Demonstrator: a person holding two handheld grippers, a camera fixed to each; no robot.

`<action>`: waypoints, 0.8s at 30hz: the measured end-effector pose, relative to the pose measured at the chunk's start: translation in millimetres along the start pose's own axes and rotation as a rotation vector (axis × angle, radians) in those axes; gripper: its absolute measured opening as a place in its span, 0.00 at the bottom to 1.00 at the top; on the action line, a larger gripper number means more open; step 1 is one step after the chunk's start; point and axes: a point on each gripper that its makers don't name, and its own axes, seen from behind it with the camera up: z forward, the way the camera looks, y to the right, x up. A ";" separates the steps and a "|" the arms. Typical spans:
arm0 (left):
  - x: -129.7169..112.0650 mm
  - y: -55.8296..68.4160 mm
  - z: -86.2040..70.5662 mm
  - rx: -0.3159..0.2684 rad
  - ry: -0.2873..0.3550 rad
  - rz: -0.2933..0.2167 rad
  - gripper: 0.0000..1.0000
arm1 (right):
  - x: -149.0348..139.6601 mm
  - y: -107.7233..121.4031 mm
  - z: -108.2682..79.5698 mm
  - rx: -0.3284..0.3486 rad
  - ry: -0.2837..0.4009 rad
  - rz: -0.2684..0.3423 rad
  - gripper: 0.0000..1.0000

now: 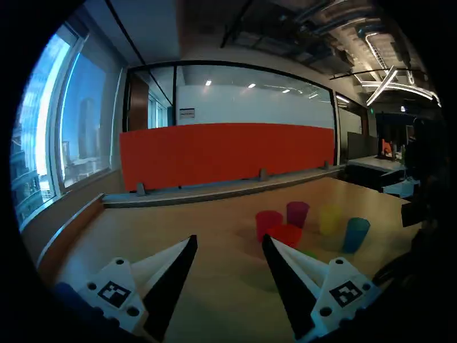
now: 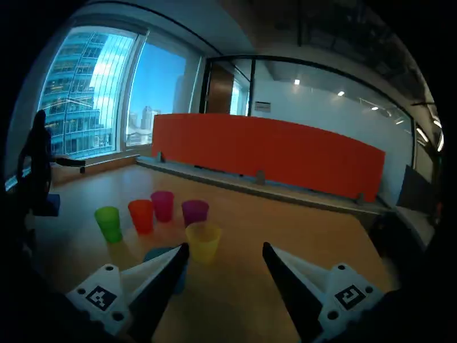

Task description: Pour water

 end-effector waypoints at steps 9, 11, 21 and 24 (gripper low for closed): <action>11.9 -7.4 -0.1 0.058 0.064 -0.039 0.84 | 18.8 8.6 6.7 -0.128 0.107 0.019 1.00; 14.4 -8.6 0.0 0.073 0.078 -0.030 0.84 | 21.2 10.5 8.7 -0.149 0.121 0.026 1.00; 28.9 -15.8 0.1 0.162 0.142 -0.055 0.84 | 41.5 20.9 12.0 -0.261 0.200 0.069 1.00; 31.3 -16.8 0.4 0.177 0.155 -0.065 0.84 | 44.7 24.1 10.8 -0.283 0.216 0.077 1.00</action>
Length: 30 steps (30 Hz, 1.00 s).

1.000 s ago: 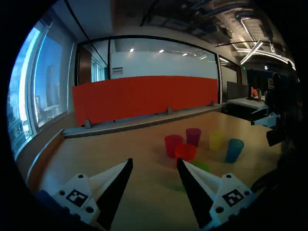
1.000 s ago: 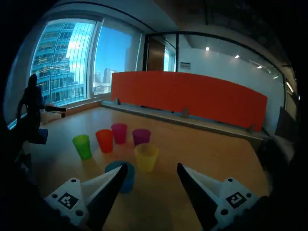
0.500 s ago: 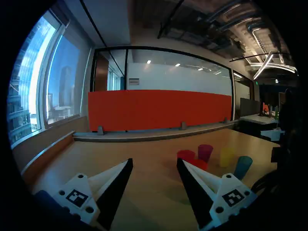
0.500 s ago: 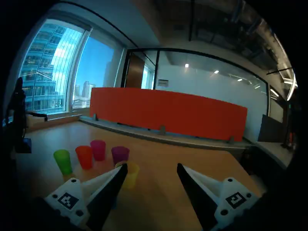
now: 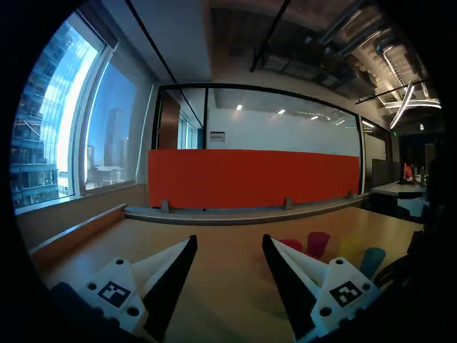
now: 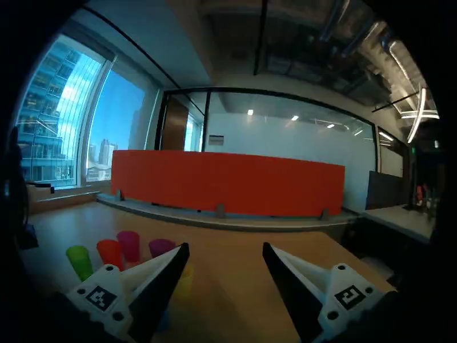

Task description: Pour water

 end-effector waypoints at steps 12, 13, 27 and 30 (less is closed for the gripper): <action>-3.9 0.6 7.8 0.028 0.014 0.040 0.84 | -1.2 17.5 -1.1 -0.080 0.023 0.012 1.00; -5.2 0.9 8.3 0.032 0.018 0.041 0.84 | -2.1 19.8 -1.4 -0.090 0.023 0.012 1.00; -35.1 8.0 7.9 0.051 0.021 0.043 0.84 | -7.0 23.7 -9.8 -0.124 0.023 0.046 1.00; -41.0 5.4 7.2 0.058 0.024 0.048 0.84 | -10.5 26.9 -11.5 -0.134 0.015 0.056 1.00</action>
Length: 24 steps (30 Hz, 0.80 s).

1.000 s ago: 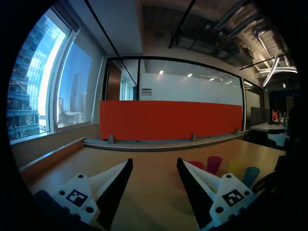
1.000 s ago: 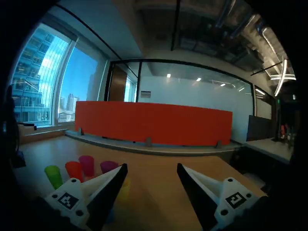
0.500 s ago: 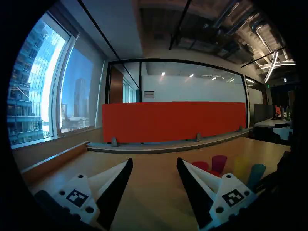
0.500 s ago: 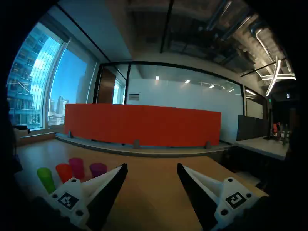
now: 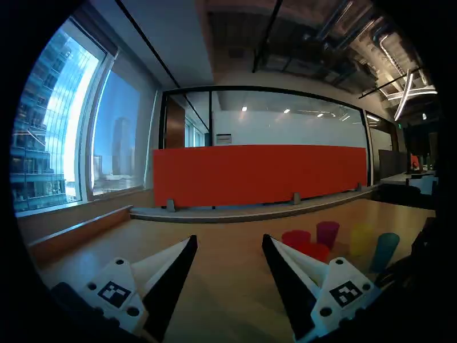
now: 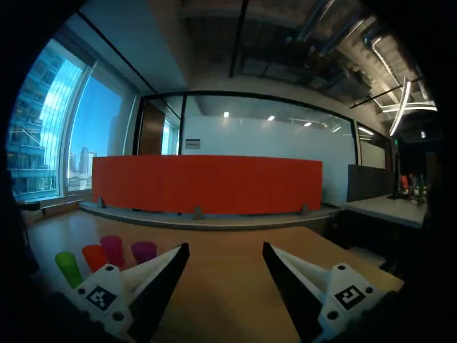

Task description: Pour water

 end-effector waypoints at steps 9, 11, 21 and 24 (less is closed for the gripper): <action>-13.5 -8.2 2.4 -0.002 -0.004 -0.021 0.84 | -8.2 13.8 -1.3 -0.036 -0.022 -0.007 1.00; -18.3 -11.8 2.8 0.004 -0.009 -0.025 0.84 | -10.2 15.0 -1.3 -0.041 -0.028 -0.007 1.00; -30.2 -24.7 2.7 0.025 -0.014 -0.024 0.84 | -12.3 11.9 1.0 -0.047 -0.036 0.001 1.00; -32.5 -27.1 2.8 0.028 -0.015 -0.029 0.84 | -11.5 11.3 1.9 -0.047 -0.038 0.000 1.00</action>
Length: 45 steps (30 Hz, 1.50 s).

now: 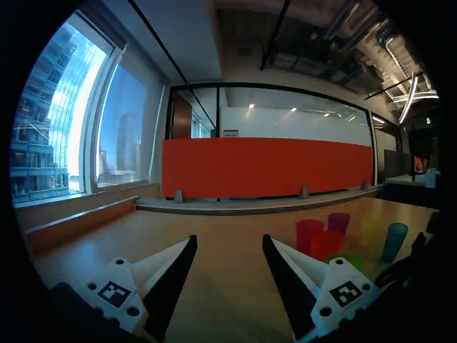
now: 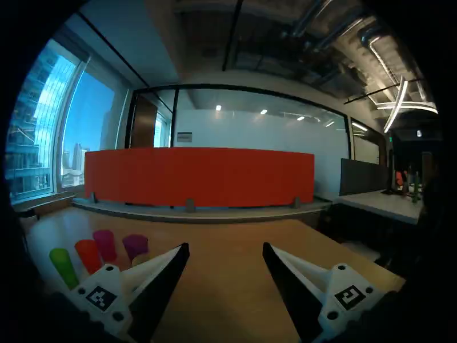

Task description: Pour water

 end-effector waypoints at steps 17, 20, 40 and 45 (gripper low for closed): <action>-9.7 -3.5 3.3 -0.001 -0.011 -0.001 0.84 | 5.2 -2.4 2.3 -0.003 0.002 -0.009 1.00; -9.9 -3.6 3.2 -0.002 -0.012 -0.001 0.84 | 5.3 -3.1 3.1 -0.001 0.003 -0.008 1.00; -9.9 -2.6 2.1 -0.002 -0.013 0.003 0.84 | 4.9 -4.8 -0.8 0.004 0.004 -0.009 1.00; -10.3 -2.5 1.8 -0.002 -0.014 0.004 0.84 | 6.0 -4.0 -3.3 0.007 0.014 -0.005 1.00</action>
